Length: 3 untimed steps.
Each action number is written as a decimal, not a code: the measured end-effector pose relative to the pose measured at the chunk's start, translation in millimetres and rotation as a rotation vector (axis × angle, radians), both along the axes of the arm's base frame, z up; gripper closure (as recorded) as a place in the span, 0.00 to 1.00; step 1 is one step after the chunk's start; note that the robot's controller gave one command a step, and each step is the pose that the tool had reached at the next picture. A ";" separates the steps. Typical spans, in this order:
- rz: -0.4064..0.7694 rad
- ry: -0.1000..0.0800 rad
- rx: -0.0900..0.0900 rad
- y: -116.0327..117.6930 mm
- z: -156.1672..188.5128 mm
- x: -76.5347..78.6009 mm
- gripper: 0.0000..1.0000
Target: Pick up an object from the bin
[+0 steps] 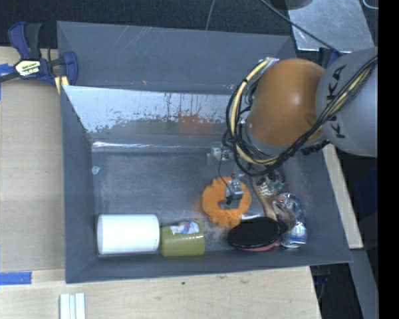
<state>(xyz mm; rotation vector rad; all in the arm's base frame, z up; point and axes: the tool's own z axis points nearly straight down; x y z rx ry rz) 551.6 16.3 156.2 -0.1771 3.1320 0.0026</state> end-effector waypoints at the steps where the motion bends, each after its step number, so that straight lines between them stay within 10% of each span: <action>1: -0.031 0.004 -0.002 -83.5 -66.9 -13.0 0.00; 2: -0.023 -0.001 0.001 -78.2 -63.4 -11.2 1.00; 3: 0.150 -0.010 -0.001 -108.6 -34.7 -24.6 1.00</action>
Offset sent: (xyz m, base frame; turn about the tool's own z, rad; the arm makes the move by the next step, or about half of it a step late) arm -0.0115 -0.0779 -0.0640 0.0221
